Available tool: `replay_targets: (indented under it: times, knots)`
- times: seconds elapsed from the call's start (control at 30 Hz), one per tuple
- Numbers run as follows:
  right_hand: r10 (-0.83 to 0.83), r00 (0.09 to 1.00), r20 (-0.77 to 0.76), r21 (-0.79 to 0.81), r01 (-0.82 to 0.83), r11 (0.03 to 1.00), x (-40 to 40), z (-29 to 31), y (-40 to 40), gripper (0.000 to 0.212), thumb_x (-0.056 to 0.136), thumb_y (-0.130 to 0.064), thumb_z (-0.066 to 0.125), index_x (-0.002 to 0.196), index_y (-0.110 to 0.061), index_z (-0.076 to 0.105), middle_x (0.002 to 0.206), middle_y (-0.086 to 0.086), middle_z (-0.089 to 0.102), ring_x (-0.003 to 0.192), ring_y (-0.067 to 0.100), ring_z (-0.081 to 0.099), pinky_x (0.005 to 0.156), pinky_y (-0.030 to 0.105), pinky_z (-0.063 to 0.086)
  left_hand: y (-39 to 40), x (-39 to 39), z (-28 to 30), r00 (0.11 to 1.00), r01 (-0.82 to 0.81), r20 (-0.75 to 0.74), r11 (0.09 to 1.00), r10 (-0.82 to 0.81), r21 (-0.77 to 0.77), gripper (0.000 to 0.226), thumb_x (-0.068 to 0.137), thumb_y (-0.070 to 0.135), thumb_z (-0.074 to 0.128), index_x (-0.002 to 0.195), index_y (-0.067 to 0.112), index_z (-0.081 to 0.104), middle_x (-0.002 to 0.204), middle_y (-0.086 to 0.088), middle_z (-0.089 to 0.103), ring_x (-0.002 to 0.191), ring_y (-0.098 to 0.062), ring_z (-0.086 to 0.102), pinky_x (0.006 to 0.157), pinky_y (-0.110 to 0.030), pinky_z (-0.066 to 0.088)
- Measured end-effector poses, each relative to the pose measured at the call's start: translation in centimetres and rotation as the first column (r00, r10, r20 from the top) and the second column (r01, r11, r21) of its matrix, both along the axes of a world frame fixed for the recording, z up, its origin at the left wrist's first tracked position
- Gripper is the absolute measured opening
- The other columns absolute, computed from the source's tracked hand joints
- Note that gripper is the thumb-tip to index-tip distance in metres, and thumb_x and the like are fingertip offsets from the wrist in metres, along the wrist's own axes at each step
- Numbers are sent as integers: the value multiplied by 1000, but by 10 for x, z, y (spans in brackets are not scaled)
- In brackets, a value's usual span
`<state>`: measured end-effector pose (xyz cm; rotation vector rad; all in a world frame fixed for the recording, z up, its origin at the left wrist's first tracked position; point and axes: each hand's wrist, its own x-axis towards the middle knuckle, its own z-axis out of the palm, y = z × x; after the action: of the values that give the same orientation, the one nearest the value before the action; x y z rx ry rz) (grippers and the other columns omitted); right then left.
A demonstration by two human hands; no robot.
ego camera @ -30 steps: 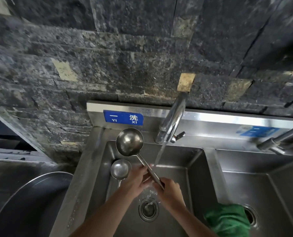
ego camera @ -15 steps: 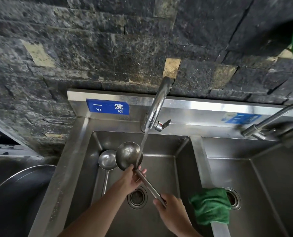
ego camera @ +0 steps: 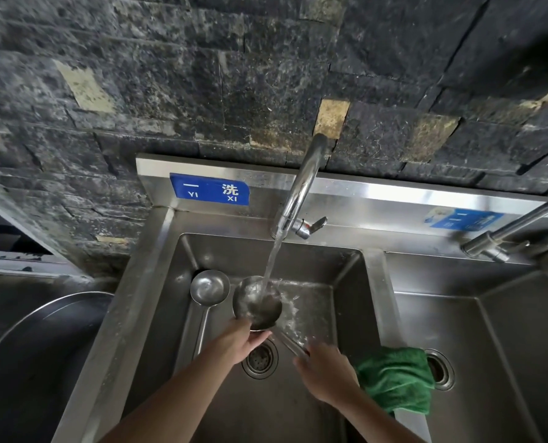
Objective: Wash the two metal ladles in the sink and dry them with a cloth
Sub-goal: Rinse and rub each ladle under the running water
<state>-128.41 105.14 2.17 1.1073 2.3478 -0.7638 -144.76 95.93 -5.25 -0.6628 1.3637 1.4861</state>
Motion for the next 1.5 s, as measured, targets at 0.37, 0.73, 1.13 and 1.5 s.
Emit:
replay_targets:
  times: [0.37,0.73,1.13,1.5]
  knots:
    - [51,989,-140,28,-48,998,-58,-3,-4,25,107,-26,42,117,-13,60,102,7,69,89,25,67,72,37,55,12,-4,27,988,133,-79,991,-133,-11,28,101,0,43,126,5,54,115,-17,64,98,-25,64,89,-44,58]
    - [166,981,-104,124,-153,980,-62,-5,-11,28,106,-27,41,115,-13,64,105,10,72,98,31,71,75,38,54,22,-24,30,-17,241,-638,616,-770,-750,61,91,5,55,147,13,32,147,-12,41,131,-28,48,100,-40,49]
    - [267,963,-20,307,-248,919,-44,-13,7,25,102,-10,47,118,-20,63,110,1,72,98,26,73,73,35,52,-5,-27,20,-780,9,33,-63,-625,-998,80,93,73,8,157,28,22,167,8,16,156,-18,4,116,-62,-16]
    - [226,974,-17,214,-217,952,-47,-19,14,23,104,-26,47,109,-19,68,108,7,73,103,34,71,74,38,50,-17,-36,22,-856,56,-127,154,-500,-986,57,82,44,65,133,19,61,150,-3,50,148,-26,32,121,-61,16]
